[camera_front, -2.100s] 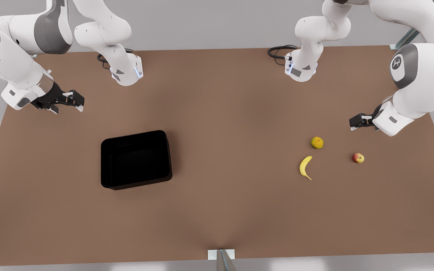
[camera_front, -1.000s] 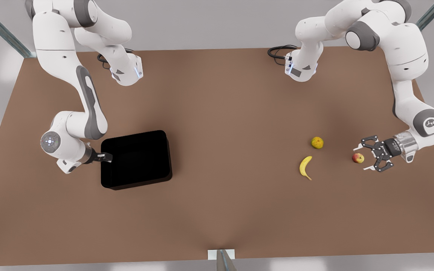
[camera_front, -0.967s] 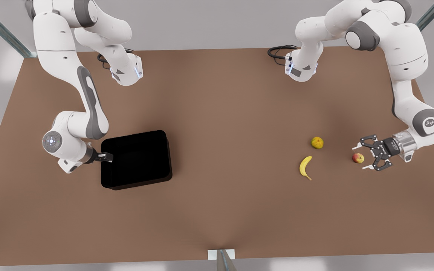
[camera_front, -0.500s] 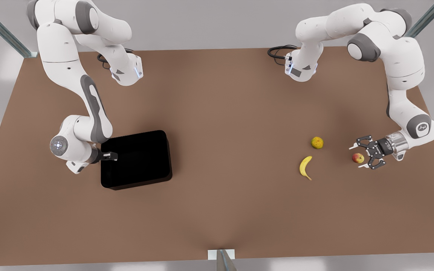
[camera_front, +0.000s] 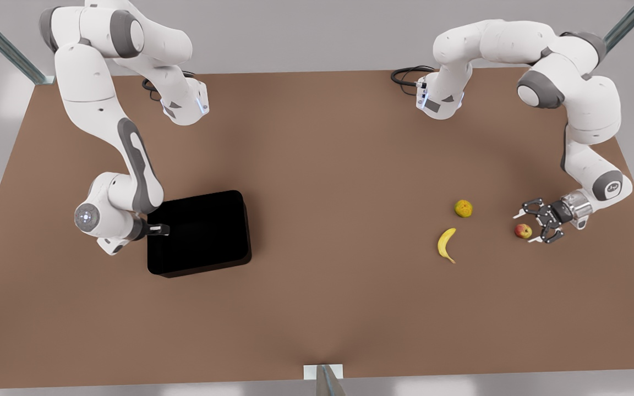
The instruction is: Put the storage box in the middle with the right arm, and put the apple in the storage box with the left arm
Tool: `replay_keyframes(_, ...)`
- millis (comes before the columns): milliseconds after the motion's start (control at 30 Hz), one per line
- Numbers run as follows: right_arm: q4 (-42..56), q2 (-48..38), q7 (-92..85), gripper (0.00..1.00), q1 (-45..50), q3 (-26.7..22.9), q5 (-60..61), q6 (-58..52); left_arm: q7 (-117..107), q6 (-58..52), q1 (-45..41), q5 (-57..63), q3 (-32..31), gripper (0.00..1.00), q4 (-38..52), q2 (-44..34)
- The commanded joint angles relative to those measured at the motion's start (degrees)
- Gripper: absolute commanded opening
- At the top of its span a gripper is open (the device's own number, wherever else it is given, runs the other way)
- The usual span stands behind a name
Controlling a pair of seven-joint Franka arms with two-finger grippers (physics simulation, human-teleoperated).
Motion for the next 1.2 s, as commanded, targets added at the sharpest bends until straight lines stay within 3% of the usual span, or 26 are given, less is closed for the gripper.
replay_keyframes(0,0.0,0.0,-0.2,0.27,-0.6,0.1,0.0,0.0,0.2,0.0,0.0,-0.8,-0.1,1.00,0.0,0.0)
replay_keyframes(67,-0.1,0.1,-0.5,0.21,-0.7,0.1,0.0,0.3,2.0,0.2,0.0,-0.9,-0.5,1.00,0.0,0.5)
replay_keyframes(533,1.3,-1.6,-5.6,0.21,-0.7,0.5,4.0,-1.6,5.5,0.2,0.4,-0.6,-0.4,1.00,-0.1,1.8)
replay_keyframes(633,8.2,-3.8,-5.6,0.21,0.3,0.6,3.6,-13.4,7.2,0.2,0.7,-0.6,-0.4,1.00,-0.3,2.5)
replay_keyframes(867,19.2,1.4,3.4,0.21,13.2,1.9,4.0,-13.7,7.7,0.4,0.8,-1.5,-0.6,1.00,-0.3,3.2)
replay_keyframes(1067,29.4,8.7,20.7,0.21,15.6,12.6,4.1,-12.6,7.8,1.3,0.8,-2.2,-1.4,1.00,-0.3,3.4)
replay_keyframes(1167,36.1,13.9,28.2,0.21,18.5,15.8,4.0,-11.1,8.0,1.3,0.8,-2.6,-1.7,0.83,-0.3,3.6)
